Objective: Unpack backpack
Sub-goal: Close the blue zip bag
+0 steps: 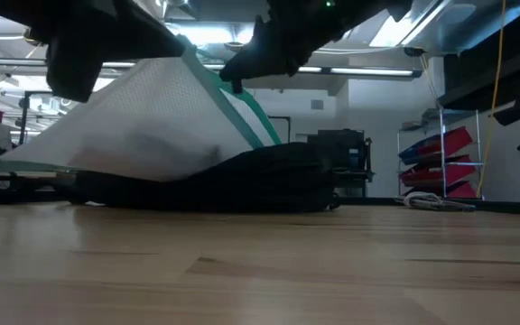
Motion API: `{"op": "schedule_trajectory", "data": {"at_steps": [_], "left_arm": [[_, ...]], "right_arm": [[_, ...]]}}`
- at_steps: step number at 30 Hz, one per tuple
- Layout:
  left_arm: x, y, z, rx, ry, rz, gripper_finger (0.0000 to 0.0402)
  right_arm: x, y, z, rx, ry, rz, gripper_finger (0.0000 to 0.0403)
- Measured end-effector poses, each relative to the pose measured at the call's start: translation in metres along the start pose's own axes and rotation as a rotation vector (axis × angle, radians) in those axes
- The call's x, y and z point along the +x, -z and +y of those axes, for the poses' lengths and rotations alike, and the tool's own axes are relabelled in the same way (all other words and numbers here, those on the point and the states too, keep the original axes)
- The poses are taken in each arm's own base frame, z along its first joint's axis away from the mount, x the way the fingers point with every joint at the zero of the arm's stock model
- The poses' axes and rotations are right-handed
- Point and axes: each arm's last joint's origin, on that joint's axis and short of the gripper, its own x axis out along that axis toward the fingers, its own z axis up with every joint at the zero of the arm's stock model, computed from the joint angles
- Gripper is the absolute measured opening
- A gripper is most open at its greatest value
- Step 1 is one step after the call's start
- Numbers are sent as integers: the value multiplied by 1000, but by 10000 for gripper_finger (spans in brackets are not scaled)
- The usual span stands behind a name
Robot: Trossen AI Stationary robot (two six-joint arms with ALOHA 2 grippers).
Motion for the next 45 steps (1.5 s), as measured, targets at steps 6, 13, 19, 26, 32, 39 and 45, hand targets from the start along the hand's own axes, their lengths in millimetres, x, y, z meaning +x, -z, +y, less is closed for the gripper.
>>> {"op": "schedule_trajectory", "data": {"at_steps": [6, 13, 19, 26, 32, 39, 45], "left_arm": [[-4, -4, 4, -33, 10, -8, 0], [-10, -12, 16, -73, 24, -19, 0], [-13, -14, 19, -45, 31, -25, 0], [-14, -14, 19, -19, 33, -29, 0], [-14, -15, 20, -21, 32, -29, 0], [-14, -15, 20, -25, 32, -29, 0], [-14, -15, 20, -27, 32, -29, 0]], "right_arm": [[2, 12, -15, 8, 51, 70, 0], [6, 31, -30, 64, 89, 102, 0], [6, 42, -34, 59, 128, 142, 0], [-3, 56, -38, 49, 206, 172, 0], [-30, 63, -47, 79, 291, 145, 0], [-55, 85, -67, 141, 366, 154, 0], [-64, 100, -82, 177, 415, 173, 0]]}}
